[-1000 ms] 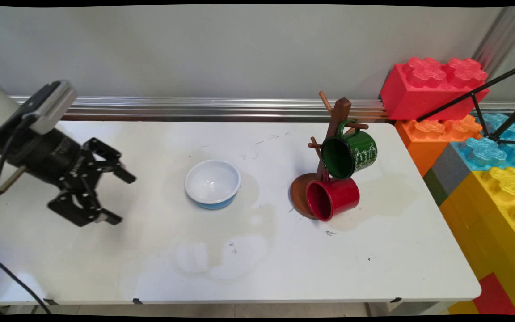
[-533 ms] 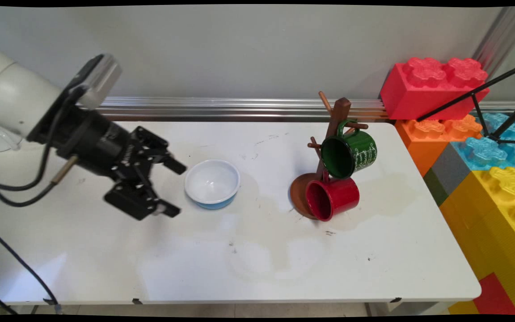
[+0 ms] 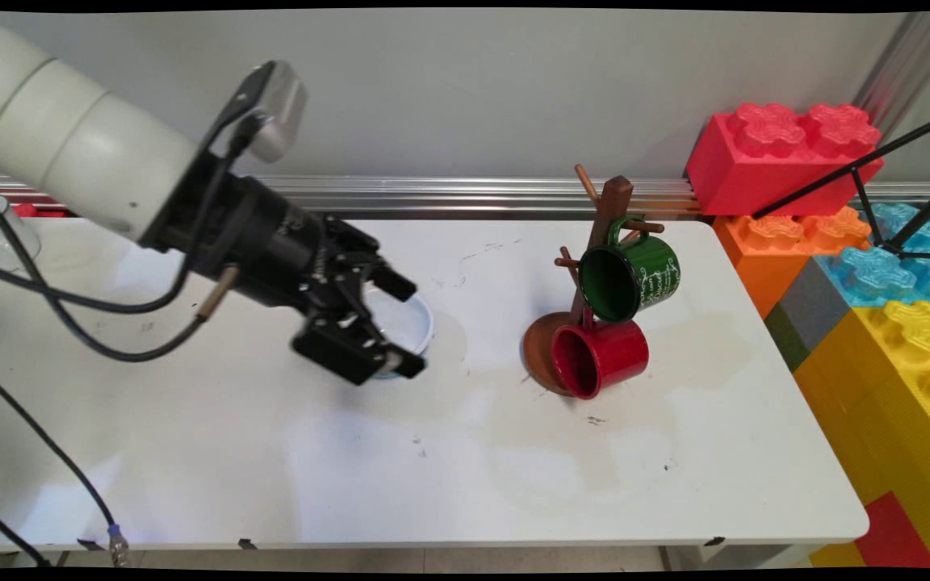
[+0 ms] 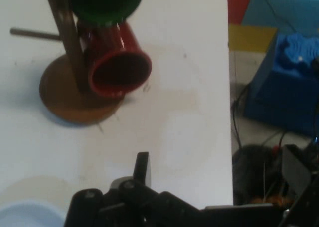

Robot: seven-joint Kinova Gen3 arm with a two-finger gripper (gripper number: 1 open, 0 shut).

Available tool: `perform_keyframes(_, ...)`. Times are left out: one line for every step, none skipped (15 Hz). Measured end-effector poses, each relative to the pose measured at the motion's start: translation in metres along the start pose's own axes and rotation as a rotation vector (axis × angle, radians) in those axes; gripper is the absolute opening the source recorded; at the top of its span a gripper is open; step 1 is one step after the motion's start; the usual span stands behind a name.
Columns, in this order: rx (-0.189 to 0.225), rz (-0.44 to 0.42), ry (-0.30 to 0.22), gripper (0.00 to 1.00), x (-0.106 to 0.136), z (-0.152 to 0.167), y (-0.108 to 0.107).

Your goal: Pick up the green mug from the rack

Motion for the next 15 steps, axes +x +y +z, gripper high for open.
perform_keyframes(0.005, -0.016, 0.012, 1.0, 0.008, 0.006, 0.004)
perform_keyframes(0.012, -0.035, 0.022, 1.0, 0.015, 0.012, 0.007)
perform_keyframes(0.018, -0.055, 0.029, 1.0, 0.02, 0.017, 0.009)
perform_keyframes(0.021, -0.067, 0.034, 1.0, 0.024, 0.021, 0.011)
perform_keyframes(0.026, -0.086, 0.04, 1.0, 0.028, 0.026, 0.014)
perform_keyframes(0.031, -0.109, 0.045, 1.0, 0.033, 0.032, 0.016)
perform_keyframes(0.035, -0.127, 0.049, 1.0, 0.037, 0.037, 0.018)
perform_keyframes(0.04, -0.149, 0.052, 1.0, 0.04, 0.044, 0.02)
perform_keyframes(0.045, -0.167, 0.055, 1.0, 0.044, 0.049, 0.022)
perform_keyframes(0.048, -0.185, 0.057, 1.0, 0.047, 0.056, 0.023)
perform_keyframes(0.05, -0.199, 0.06, 1.0, 0.051, 0.061, 0.024)
perform_keyframes(0.051, -0.209, 0.062, 1.0, 0.053, 0.065, 0.025)
perform_keyframes(0.052, -0.222, 0.066, 1.0, 0.056, 0.07, 0.025)
perform_keyframes(0.053, -0.23, 0.068, 1.0, 0.058, 0.074, 0.026)
perform_keyframes(0.054, -0.243, 0.074, 1.0, 0.062, 0.079, 0.026)
